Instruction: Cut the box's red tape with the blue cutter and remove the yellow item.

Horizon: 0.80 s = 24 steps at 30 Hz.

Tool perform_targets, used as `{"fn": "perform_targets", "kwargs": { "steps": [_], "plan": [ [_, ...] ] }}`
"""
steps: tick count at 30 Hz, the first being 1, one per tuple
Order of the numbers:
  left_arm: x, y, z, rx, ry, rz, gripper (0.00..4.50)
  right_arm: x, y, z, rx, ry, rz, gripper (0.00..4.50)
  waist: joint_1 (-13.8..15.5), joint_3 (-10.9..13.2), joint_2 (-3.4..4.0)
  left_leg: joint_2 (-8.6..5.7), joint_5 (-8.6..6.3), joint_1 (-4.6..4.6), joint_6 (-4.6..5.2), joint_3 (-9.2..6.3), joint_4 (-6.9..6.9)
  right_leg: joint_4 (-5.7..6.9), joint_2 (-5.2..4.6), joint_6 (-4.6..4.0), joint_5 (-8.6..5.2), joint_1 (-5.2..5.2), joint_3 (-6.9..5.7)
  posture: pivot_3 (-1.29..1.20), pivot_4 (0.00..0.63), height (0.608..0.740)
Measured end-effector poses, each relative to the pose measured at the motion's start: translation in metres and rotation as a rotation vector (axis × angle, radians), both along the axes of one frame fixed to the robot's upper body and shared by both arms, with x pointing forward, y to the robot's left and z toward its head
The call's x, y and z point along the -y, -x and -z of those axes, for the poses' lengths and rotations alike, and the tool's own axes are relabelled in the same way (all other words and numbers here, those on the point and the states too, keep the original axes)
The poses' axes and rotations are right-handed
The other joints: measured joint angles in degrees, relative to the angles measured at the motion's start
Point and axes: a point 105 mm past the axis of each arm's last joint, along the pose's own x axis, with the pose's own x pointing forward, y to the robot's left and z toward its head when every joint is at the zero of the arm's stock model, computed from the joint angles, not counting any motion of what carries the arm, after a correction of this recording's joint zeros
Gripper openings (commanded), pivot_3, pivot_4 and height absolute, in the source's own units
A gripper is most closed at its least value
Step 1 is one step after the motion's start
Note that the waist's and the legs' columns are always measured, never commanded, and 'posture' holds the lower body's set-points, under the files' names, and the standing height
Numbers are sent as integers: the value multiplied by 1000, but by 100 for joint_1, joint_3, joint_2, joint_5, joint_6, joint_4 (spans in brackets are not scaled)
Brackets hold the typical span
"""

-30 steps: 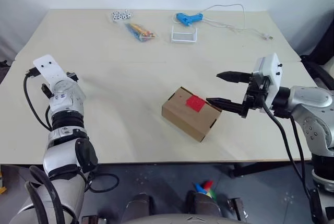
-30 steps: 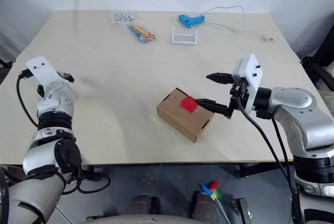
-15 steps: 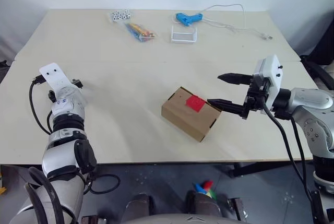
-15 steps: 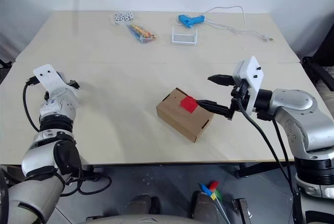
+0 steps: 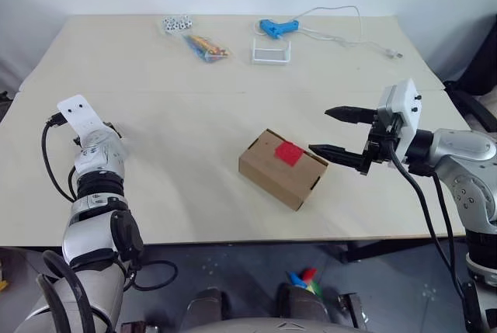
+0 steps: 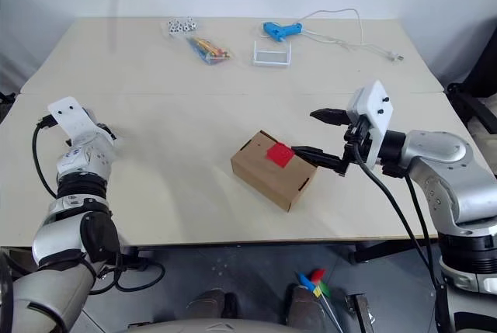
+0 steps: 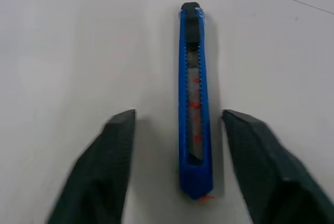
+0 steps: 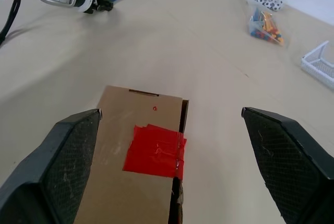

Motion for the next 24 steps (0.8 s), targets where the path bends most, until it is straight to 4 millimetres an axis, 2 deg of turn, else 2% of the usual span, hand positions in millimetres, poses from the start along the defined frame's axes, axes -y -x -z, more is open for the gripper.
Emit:
{"fn": "perform_targets", "kwargs": {
  "steps": [11, 14, 16, 24],
  "plan": [
    [-5, 6, 2, -5, -5, -15, 1838, 0, -1, -1, -2, 0, 10, 4500, -101, 0, 0, 0, 0, 3, 0, 0, 0, 7, 0, 0, 0, 0, 2, 0, 150, 740],
    [-5, 7, 2, -9, -2, -14, 1280, 0, -1, -1, -2, 0, 11, 4500, -104, 0, 0, 0, 0, 3, 0, 0, 0, 7, 0, 0, 0, 0, 3, 0, 150, 740],
    [-5, 8, 2, -12, -2, -14, 689, 0, -2, -1, -2, 0, 12, 4500, -117, 0, 1, 0, 0, 5, -1, 2, 0, 8, 0, 0, 0, 0, 5, 0, 150, 740],
    [-11, 18, 5, -27, -5, -27, 689, 0, -2, -2, 2, 1, 14, 4500, -122, -2, 3, 1, 1, 12, -2, 6, 1, 16, 0, 0, 0, 0, 13, 0, 150, 740]
  ]
}}
